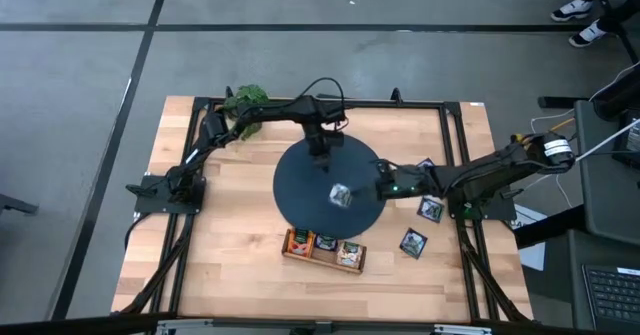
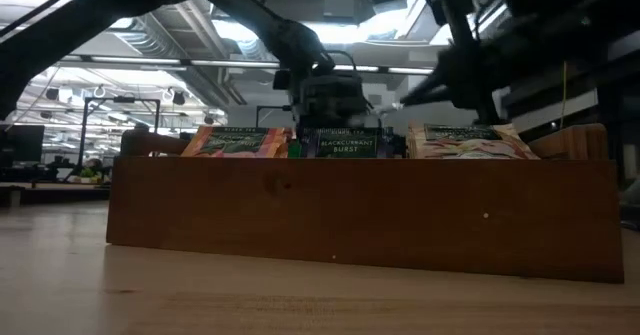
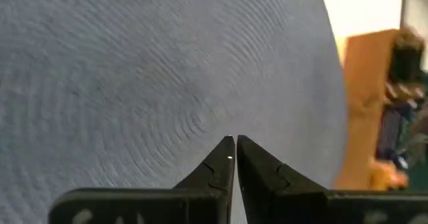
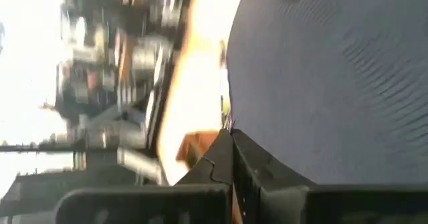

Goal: Pick & Place Tea
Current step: Put the violet tea bag into the middle section of the wooden organizer

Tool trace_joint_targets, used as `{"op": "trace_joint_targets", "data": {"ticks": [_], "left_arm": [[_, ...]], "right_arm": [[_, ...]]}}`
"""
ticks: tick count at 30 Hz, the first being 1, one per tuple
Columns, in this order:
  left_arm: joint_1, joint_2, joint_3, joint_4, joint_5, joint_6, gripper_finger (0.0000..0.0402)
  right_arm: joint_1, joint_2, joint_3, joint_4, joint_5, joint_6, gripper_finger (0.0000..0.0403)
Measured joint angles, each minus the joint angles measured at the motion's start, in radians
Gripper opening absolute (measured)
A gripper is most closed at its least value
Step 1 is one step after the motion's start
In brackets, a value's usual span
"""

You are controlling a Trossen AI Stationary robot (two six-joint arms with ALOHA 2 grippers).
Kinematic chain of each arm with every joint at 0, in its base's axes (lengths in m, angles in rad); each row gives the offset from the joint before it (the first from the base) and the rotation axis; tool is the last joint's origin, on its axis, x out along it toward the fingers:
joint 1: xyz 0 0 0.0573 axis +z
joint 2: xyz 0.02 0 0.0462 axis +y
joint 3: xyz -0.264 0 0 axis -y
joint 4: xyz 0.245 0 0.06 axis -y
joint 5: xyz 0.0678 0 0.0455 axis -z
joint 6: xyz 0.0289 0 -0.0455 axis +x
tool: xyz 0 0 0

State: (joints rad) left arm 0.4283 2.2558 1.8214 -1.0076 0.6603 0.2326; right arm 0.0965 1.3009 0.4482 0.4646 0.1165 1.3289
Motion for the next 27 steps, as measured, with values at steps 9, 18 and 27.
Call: {"op": "trace_joint_targets", "data": {"ticks": [9,18,27], "left_arm": [[0.033,-0.002,0.0,-0.093,0.318,0.141,0.0015],[0.019,-0.004,0.001,-0.084,0.475,0.182,0.0039],[-0.004,-0.004,0.002,0.045,0.422,0.201,0.0113]], "right_arm": [[-0.088,0.004,0.217,-0.441,-0.27,-0.271,0.0001],[-0.184,0.004,0.301,-0.546,-0.347,-0.411,0.0],[-0.222,0.004,0.301,-0.546,-0.427,-0.418,0.0]]}}
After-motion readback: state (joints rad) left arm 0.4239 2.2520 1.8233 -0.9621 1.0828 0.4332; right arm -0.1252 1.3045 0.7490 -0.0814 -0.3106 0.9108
